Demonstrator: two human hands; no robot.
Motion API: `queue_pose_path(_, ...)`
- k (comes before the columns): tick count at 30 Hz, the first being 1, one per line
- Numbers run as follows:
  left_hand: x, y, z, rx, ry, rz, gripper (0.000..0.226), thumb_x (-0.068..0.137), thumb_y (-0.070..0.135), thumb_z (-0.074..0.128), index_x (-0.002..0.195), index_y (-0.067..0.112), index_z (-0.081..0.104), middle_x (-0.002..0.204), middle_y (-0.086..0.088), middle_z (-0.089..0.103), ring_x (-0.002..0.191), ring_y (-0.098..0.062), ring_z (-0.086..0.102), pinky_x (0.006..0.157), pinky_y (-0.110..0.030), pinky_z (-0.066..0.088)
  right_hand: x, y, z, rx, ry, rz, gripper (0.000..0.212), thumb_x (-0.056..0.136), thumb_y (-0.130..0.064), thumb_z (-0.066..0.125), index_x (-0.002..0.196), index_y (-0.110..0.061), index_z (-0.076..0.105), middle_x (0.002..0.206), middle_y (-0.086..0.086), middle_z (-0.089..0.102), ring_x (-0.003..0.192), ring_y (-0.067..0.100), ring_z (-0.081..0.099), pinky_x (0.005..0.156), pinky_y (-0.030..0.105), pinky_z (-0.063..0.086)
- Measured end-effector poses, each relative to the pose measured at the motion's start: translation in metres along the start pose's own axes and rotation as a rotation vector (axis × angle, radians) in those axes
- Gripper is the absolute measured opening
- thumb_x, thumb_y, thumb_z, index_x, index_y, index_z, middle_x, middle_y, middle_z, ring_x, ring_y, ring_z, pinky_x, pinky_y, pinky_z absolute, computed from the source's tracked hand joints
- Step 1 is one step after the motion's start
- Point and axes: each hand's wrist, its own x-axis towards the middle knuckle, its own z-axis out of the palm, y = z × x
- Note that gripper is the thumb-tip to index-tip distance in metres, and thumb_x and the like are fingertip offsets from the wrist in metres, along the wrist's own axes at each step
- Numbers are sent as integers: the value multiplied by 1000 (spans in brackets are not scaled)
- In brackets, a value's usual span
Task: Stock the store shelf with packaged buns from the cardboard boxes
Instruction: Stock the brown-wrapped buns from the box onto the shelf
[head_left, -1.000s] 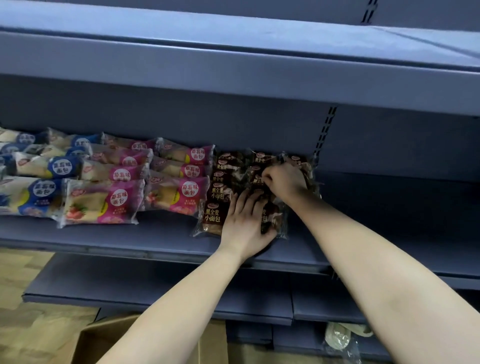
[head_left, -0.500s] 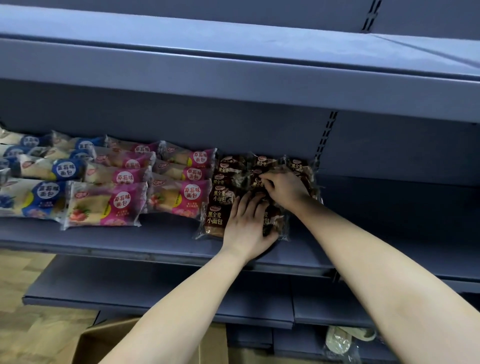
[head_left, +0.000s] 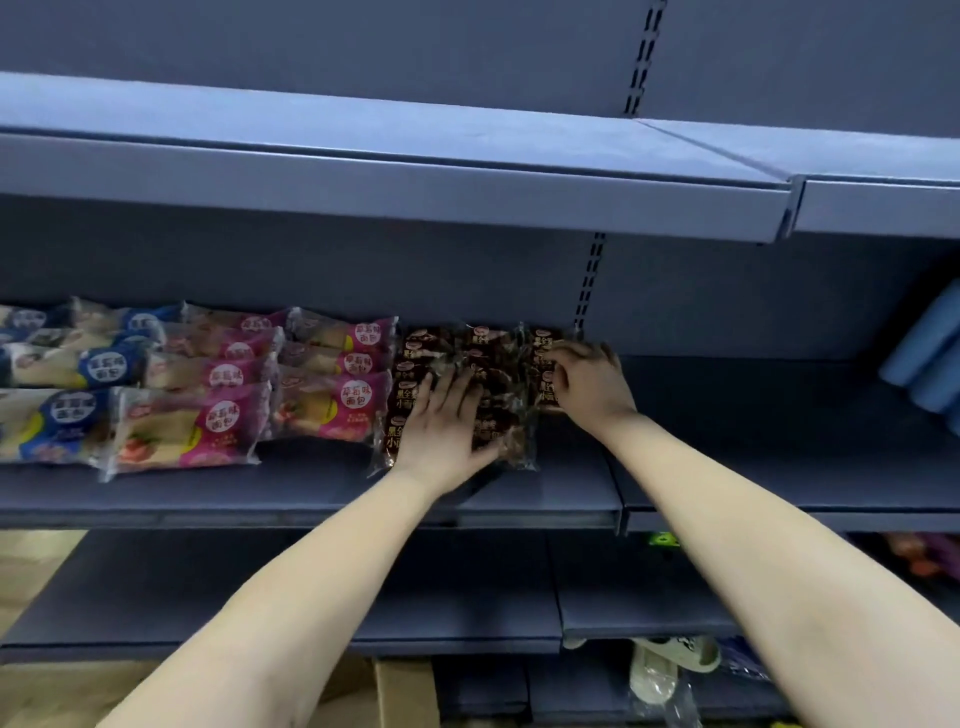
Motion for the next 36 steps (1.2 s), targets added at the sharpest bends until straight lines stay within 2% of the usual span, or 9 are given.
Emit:
queue_pose_path(3, -6, -28, -13, 42, 30, -86, 82, 85, 65, 27, 148, 12, 28, 158, -8, 19, 147, -25, 7, 116, -38, -12, 0, -22, 0, 15, 1, -29, 36, 96, -16, 42, 129, -19, 56, 139, 0, 48, 130, 25, 37, 112, 38, 19)
queue_pose_path(6, -22, -55, -25, 50, 18, -189, 74, 90, 57, 41, 146, 9, 31, 158, -11, 18, 146, -32, 7, 116, -42, -7, 3, -57, 6, 40, -27, -84, 36, 97, -18, 40, 130, -20, 54, 141, -1, 43, 131, 25, 34, 110, 38, 21)
queue_pose_path(11, -66, -99, -39, 106, -26, -307, 65, 76, 49, 46, 115, 0, 62, 132, -26, 53, 123, -48, 46, 103, -61, 32, 8, -129, 29, 111, -97, -242, 37, 97, -22, 40, 132, -20, 52, 143, -1, 39, 133, 25, 32, 110, 35, 25)
queue_pose_path(14, -102, -124, -49, 143, -69, -399, 62, 69, 46, 50, 106, -2, 65, 122, -28, 58, 112, -49, 54, 97, -62, 39, 12, -177, 43, 146, -132, -357, 37, 98, -23, 39, 133, -20, 51, 145, -2, 37, 135, 23, 30, 112, 33, 25)
queue_pose_path(17, -136, -150, -60, 178, -68, -504, 65, 74, 45, 47, 118, -1, 60, 124, -24, 58, 117, -44, 52, 103, -57, 36, 12, -225, 53, 207, -183, -433, 37, 99, -24, 38, 133, -21, 51, 148, -3, 34, 137, 22, 27, 112, 35, 27)
queue_pose_path(21, -181, -179, -74, 217, -40, -636, 63, 86, 44, 50, 137, 8, 45, 145, -14, 42, 137, -34, 31, 115, -50, 14, 0, -281, 65, 295, -243, -571, 36, 99, -21, 40, 132, -18, 53, 145, -1, 39, 128, 21, 41, 100, 33, 41)
queue_pose_path(24, -217, -191, -80, 257, -31, -721, 63, 89, 44, 47, 143, 13, 36, 149, -8, 36, 141, -29, 24, 116, -47, 8, -11, -318, 76, 277, -229, -694, 36, 96, -19, 45, 130, -15, 56, 143, 3, 43, 128, 24, 41, 105, 35, 37)
queue_pose_path(32, -307, -195, -83, 219, -185, -884, 56, 89, 40, 46, 140, 17, 41, 144, -4, 42, 136, -26, 30, 116, -43, 12, -46, -391, 106, 305, -298, -958, 36, 94, -17, 48, 128, -13, 57, 136, 8, 50, 123, 29, 47, 104, 37, 37)
queue_pose_path(36, -342, -188, -76, 122, -318, -913, 57, 90, 41, 46, 142, 18, 39, 148, -6, 38, 139, -26, 28, 116, -37, 19, -67, -415, 121, 101, -566, -977, 38, 96, -24, 42, 132, -20, 53, 134, 6, 52, 121, 26, 49, 104, 39, 37)
